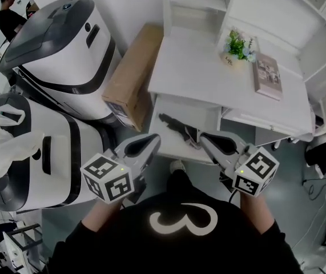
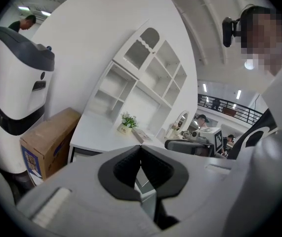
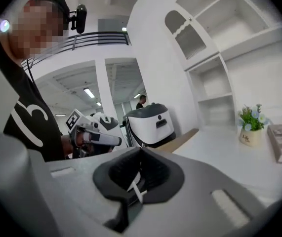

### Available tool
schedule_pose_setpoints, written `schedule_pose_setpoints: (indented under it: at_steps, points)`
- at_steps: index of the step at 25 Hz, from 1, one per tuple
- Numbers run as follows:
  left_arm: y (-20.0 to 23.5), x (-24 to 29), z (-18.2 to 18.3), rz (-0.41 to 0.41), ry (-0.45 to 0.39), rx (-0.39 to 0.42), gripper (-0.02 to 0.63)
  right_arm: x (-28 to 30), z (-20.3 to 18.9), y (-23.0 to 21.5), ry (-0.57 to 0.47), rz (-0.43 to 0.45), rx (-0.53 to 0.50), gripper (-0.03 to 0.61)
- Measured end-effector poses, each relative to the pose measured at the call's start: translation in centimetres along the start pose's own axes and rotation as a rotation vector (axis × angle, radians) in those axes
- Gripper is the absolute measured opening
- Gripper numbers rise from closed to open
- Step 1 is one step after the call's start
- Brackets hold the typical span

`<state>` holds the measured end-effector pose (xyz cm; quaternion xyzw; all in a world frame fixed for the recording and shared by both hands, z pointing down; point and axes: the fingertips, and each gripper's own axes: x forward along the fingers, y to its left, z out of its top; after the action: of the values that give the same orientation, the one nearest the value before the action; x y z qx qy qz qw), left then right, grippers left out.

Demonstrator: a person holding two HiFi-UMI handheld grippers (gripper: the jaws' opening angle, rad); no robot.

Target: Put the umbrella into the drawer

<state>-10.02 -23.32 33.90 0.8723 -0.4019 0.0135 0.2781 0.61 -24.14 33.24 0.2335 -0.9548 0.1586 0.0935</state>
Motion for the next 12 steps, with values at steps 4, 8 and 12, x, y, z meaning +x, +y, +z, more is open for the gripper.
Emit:
schedule_pose_setpoints:
  at_steps: [4, 8, 12]
  points:
    - [-2.4, -1.4, 0.6, -0.039, -0.026, 0.050, 0.008, -1.8, 0.6, 1.7, -0.038, -0.035, -0.027, 0.003]
    - [-4.2, -2.3, 1.3, -0.060, -0.037, 0.084, 0.006, -3.1, 0.7, 2.9, -0.074, -0.056, -0.008, 0.003]
    - [-5.4, -2.9, 1.3, -0.084, -0.044, 0.121, 0.008, -4.1, 0.5, 4.2, -0.077, -0.070, -0.041, 0.003]
